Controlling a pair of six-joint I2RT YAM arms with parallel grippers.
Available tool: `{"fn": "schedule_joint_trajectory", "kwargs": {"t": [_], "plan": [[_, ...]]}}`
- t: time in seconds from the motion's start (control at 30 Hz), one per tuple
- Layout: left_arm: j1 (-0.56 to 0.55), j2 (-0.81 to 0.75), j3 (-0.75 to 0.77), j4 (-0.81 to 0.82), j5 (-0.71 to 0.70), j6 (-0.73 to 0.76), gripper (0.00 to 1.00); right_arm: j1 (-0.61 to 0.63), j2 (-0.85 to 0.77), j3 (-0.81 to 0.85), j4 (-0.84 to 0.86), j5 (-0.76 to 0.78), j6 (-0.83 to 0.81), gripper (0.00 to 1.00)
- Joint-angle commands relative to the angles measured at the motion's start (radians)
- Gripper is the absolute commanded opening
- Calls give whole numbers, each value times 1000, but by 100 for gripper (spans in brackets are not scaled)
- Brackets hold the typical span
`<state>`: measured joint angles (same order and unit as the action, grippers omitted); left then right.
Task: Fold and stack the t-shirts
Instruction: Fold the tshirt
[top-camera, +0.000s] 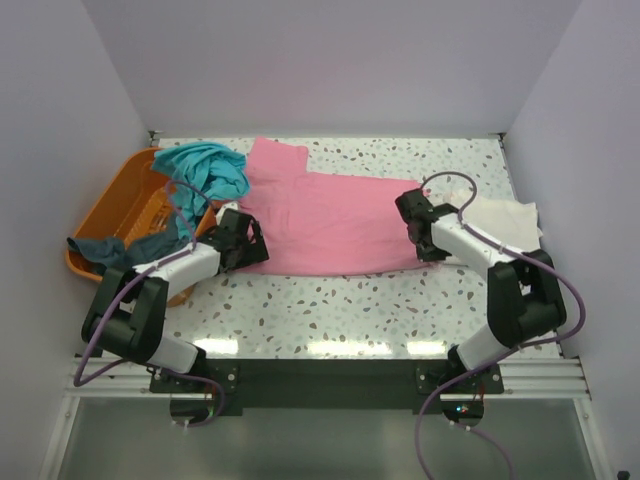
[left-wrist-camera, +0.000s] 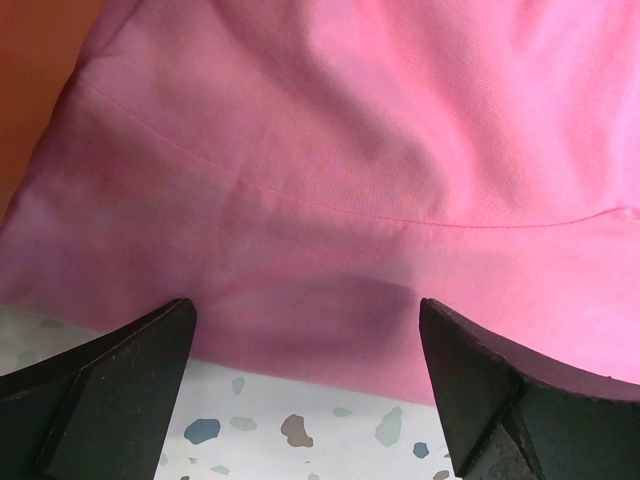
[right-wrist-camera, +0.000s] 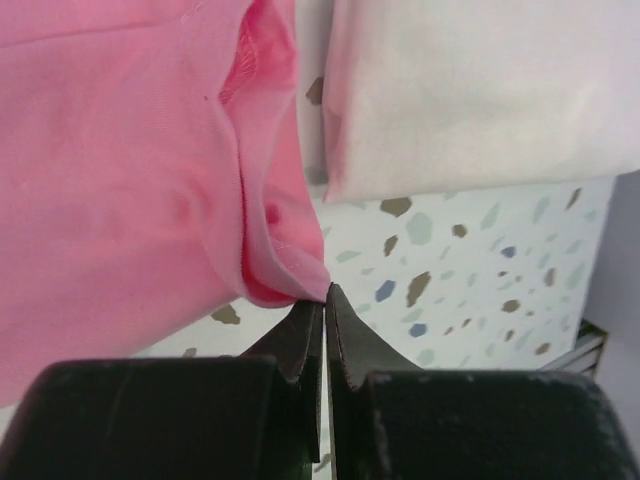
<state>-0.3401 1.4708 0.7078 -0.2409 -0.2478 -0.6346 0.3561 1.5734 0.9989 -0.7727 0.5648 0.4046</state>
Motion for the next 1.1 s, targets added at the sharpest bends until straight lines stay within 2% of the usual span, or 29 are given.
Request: {"fn": "schedule_joint_trajectory", "kwargs": {"t": [0.0,0.13,0.27,0.33,0.4,0.43,0.47,0.53,0.6,0.63,0.67,0.7,0.77,0.8,0.87,0.93,1.07], "plan": [[24,37,-18,-69,-24,0,100,-9,-18,78,-89,121,-206,0],[26,40,-24,-61,-22,-2,100,-29,52,73,-138,86,-236,0],[26,37,-21,-67,-24,0,100,-49,115,76,-197,193,-190,0],[26,34,-22,-69,-21,0,100,-52,125,83,-211,190,-187,0],[26,28,-24,-71,-21,-2,100,-52,120,84,-215,181,-178,26],[26,26,-22,-70,-18,-2,100,-51,113,86,-223,170,-178,35],[26,20,-22,-72,-16,-2,100,-51,87,89,-224,150,-168,41],[26,11,-25,-71,-4,0,100,-52,50,90,-229,124,-167,45],[26,-10,-30,-67,5,3,100,-52,-15,93,-229,90,-164,56],[24,-17,-31,-66,22,4,100,-51,-36,93,-223,83,-164,67],[24,-35,-30,-66,30,7,100,-51,-61,99,-221,70,-156,96],[24,-46,-28,-70,53,9,100,-52,-103,104,-205,16,-158,99],[23,-84,-19,-70,79,9,100,-49,-169,110,-163,-78,-165,99],[18,-99,-15,-77,100,9,100,-46,-193,110,-110,-200,-167,99],[9,-144,4,-96,104,3,100,-42,-231,87,-44,-305,-149,99],[-8,-168,44,-127,96,1,100,-34,-277,67,62,-481,-121,98],[-36,-184,93,-121,114,12,100,-13,-302,-18,249,-563,-21,99]]}}
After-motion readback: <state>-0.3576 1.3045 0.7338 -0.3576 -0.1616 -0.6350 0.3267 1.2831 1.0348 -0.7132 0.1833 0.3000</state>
